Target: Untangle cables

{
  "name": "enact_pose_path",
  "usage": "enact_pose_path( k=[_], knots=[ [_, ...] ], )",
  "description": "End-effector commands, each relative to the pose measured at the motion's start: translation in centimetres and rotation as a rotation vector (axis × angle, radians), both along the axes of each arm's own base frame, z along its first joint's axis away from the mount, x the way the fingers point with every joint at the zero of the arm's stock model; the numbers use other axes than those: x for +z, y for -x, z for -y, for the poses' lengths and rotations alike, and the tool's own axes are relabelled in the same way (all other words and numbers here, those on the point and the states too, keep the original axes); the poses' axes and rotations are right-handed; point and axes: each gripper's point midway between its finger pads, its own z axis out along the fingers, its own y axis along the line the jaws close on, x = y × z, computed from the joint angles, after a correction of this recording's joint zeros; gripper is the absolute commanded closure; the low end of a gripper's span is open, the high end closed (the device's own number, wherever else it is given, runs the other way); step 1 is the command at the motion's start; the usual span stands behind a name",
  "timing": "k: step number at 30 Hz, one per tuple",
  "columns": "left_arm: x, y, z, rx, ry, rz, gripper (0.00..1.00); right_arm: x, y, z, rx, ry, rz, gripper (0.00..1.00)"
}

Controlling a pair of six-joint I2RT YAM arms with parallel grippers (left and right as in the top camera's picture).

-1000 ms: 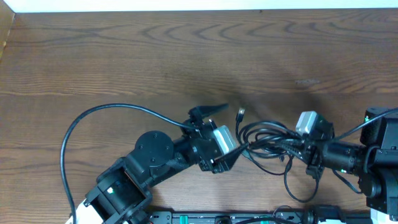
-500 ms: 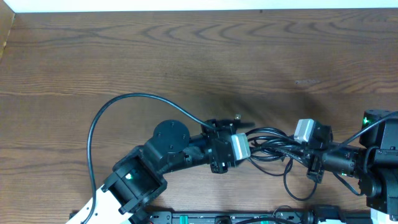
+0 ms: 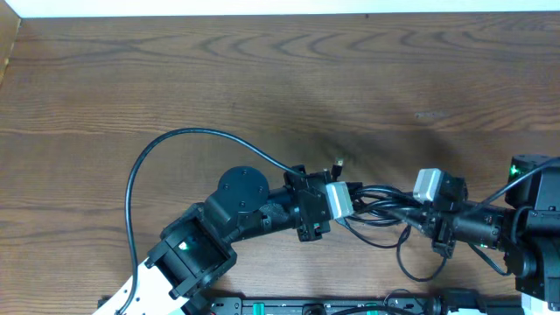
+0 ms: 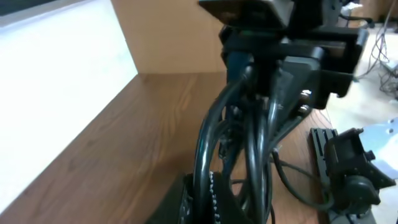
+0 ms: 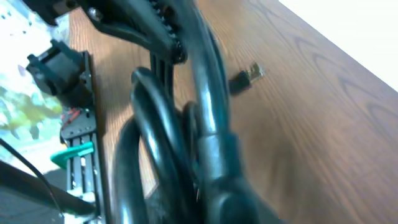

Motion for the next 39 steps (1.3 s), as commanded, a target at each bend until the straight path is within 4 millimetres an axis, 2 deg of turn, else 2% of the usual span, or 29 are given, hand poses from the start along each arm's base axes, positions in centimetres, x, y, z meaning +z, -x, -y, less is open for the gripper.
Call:
enact_pose_path(
  k=[1, 5, 8, 12, 15, 20, 28, 32, 39],
  knots=[
    [1.2, -1.8, -0.6, 0.136, 0.073, -0.118, 0.93, 1.1, 0.6, -0.5, 0.034, -0.042, 0.025, 0.75],
    [2.9, -1.5, -0.4, 0.127, 0.171, -0.199, 0.93, 1.2, 0.6, -0.6, 0.040, -0.051, 0.028, 0.63],
    [4.1, -1.2, -0.2, 0.099, 0.210, -0.183, 0.93, 1.5, 0.7, -0.7, 0.050, -0.064, 0.033, 0.54],
    [5.0, -0.8, -0.4, 0.085, 0.239, -0.161, 0.93, 1.7, 0.8, -0.8, 0.058, -0.075, 0.041, 0.54],
    [5.8, 0.2, -0.2, 0.026, 0.258, -0.150, 0.93, 2.1, 0.6, -0.9, 0.068, -0.085, 0.062, 0.54],
    [7.0, 0.6, -0.6, 0.015, 0.295, -0.130, 0.93, 2.9, 0.2, -1.0, 0.066, -0.108, 0.085, 0.48],
    [9.6, -0.2, -3.2, 0.145, 0.374, -0.064, 0.93, 3.4, -1.0, -0.8, 0.013, -0.119, 0.075, 0.43],
    [10.6, 0.4, -3.9, 0.145, 0.403, -0.043, 0.93, 4.2, -1.5, -0.8, -0.001, -0.148, 0.074, 0.43],
    [12.0, 1.3, -4.0, 0.100, 0.453, -0.025, 0.92, 7.6, 0.9, -2.2, 0.194, -0.303, 0.153, 0.40]
  ],
)
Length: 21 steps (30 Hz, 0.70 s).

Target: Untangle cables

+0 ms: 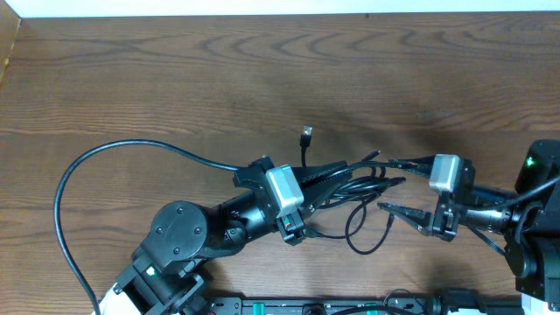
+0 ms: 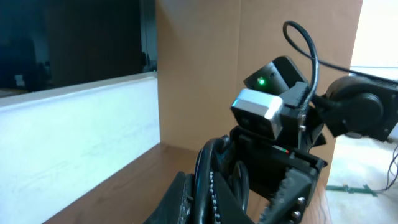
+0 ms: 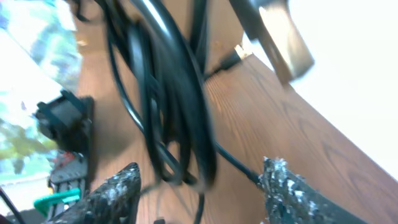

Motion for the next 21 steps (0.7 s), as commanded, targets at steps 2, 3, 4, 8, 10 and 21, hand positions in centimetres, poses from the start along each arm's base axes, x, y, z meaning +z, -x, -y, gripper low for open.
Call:
enact_pose_path(
  k=[2, 3, 4, 8, 10, 21],
  knots=[
    [2.4, 1.3, -0.5, -0.048, 0.070, 0.044, 0.93, 2.7, 2.7, -0.9, 0.162, -0.121, 0.033, 0.39],
    [2.6, 1.6, -0.4, -0.062, 0.078, 0.057, 0.93, 2.9, 2.9, -1.0, 0.176, -0.129, 0.042, 0.38],
    [2.9, 1.8, -0.4, -0.077, 0.083, 0.067, 0.93, 3.2, 3.0, -1.0, 0.190, -0.137, 0.051, 0.38],
    [3.2, 2.3, -0.1, -0.115, 0.102, 0.062, 0.93, 3.9, 3.8, -1.1, 0.244, -0.166, 0.080, 0.37],
    [3.1, 2.7, 0.3, -0.150, 0.097, 0.071, 0.93, 4.2, 4.0, -1.1, 0.264, -0.174, 0.099, 0.38],
    [2.8, 3.1, 2.2, -0.259, 0.099, 0.091, 0.93, 4.4, 3.9, -1.1, 0.268, -0.173, 0.117, 0.91]
  ],
)
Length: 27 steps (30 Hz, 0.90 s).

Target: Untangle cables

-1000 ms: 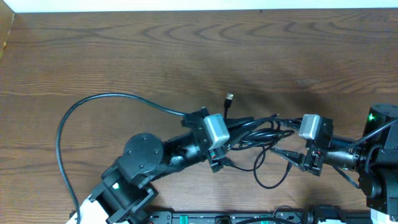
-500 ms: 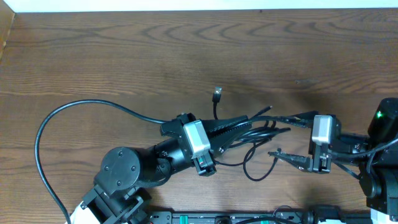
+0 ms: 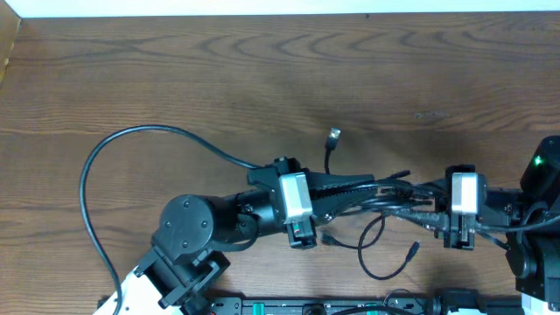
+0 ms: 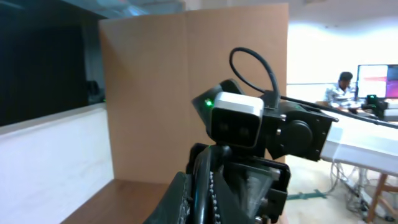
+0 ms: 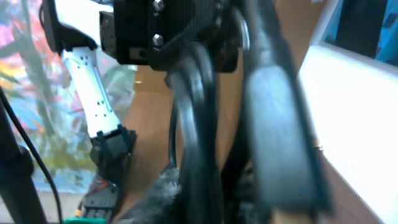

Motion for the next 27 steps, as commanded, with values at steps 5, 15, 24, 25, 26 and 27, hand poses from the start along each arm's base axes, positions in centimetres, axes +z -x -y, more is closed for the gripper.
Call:
enact_pose_path(
  k=[5, 15, 24, 25, 26, 27],
  knots=[
    [0.8, 0.3, -0.3, -0.005, 0.019, 0.011, 0.93, 0.5, 0.5, 0.0, 0.019, -0.011, 0.013, 0.99],
    [-4.3, -2.8, -0.4, 0.131, -0.171, -0.076, 0.92, -1.3, -3.0, 0.9, -0.202, 0.066, -0.150, 0.99],
    [-11.5, -6.5, -2.5, 0.347, -0.407, -0.271, 0.93, -2.2, -4.9, 1.8, -0.329, 0.102, -0.209, 0.99],
    [-12.2, -6.7, -2.7, 0.364, -0.431, -0.289, 0.92, -2.4, -5.1, 1.9, -0.345, 0.106, -0.216, 0.99],
    [-12.8, -6.7, -2.9, 0.370, -0.452, -0.303, 0.93, -2.5, -5.3, 2.1, -0.360, 0.110, -0.224, 0.99],
    [-13.2, -6.6, -3.0, 0.369, -0.468, -0.314, 0.92, -2.6, -5.6, 2.2, -0.377, 0.115, -0.231, 0.99]
  ],
)
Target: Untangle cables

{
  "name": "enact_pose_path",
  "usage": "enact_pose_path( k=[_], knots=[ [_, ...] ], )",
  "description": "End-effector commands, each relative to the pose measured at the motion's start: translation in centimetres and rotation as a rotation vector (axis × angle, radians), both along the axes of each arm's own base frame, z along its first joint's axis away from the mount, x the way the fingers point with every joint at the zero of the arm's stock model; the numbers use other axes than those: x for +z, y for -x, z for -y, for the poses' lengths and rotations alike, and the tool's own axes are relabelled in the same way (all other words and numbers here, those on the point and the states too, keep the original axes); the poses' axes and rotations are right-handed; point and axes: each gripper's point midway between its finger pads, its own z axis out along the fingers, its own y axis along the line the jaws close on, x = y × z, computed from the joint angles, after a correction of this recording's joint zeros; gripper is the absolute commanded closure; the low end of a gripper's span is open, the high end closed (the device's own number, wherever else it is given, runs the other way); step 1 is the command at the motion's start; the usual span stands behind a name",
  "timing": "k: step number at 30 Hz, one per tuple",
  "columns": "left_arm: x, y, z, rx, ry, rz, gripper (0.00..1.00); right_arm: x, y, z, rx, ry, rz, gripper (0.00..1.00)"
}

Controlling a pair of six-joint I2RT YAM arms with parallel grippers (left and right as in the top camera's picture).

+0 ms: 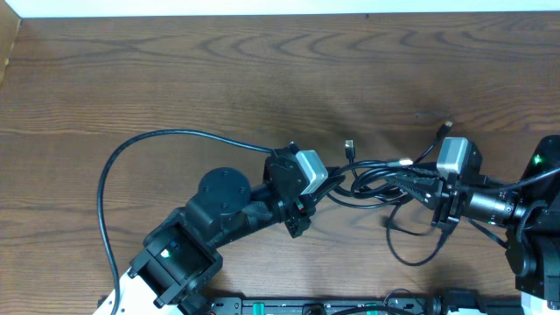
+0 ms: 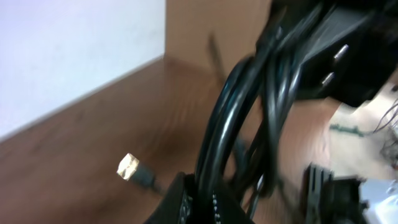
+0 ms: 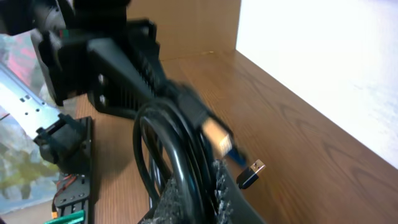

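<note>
A tangle of black cables (image 1: 372, 182) hangs stretched between my two grippers over the wooden table (image 1: 262, 70). My left gripper (image 1: 331, 181) is shut on the bundle's left end; the cables (image 2: 214, 143) rise from its jaws. My right gripper (image 1: 418, 186) is shut on the right end, with cables (image 3: 180, 155) pinched between its fingers. One long cable (image 1: 166, 136) arcs left from the left gripper. USB plugs (image 1: 349, 144) stick out of the bundle, and another plug (image 1: 446, 128) shows near the right gripper. A loose loop (image 1: 411, 254) droops below the right gripper.
The left arm's base (image 1: 175, 254) fills the lower left, and the right arm's body (image 1: 534, 219) the lower right. A black rail (image 1: 350, 306) runs along the near edge. A cardboard wall (image 3: 186, 25) stands at the table's end.
Both grippers have moved away from the near edge and now sit slightly closer together. The bundle between them hangs differently, and a plug now sticks up by the right gripper.
At first both grippers held the bundle close together. Then the left gripper was farther left with the bundle, and the right gripper's fingers stood apart. Later the right gripper was shut on the cables again. Now both hold the bundle farther up the table.
</note>
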Motion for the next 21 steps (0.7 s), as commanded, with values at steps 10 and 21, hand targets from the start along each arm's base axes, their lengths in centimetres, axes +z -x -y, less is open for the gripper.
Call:
enact_pose_path(
  k=[10, 21],
  knots=[
    [-0.9, -0.2, -1.6, 0.064, -0.057, -0.010, 0.92, 0.1, -1.0, 0.8, -0.090, 0.013, -0.030, 0.99],
    [0.7, 0.7, -2.5, 0.065, -0.019, 0.027, 0.85, 0.0, -1.1, 0.8, -0.094, 0.015, -0.031, 0.99]
  ],
)
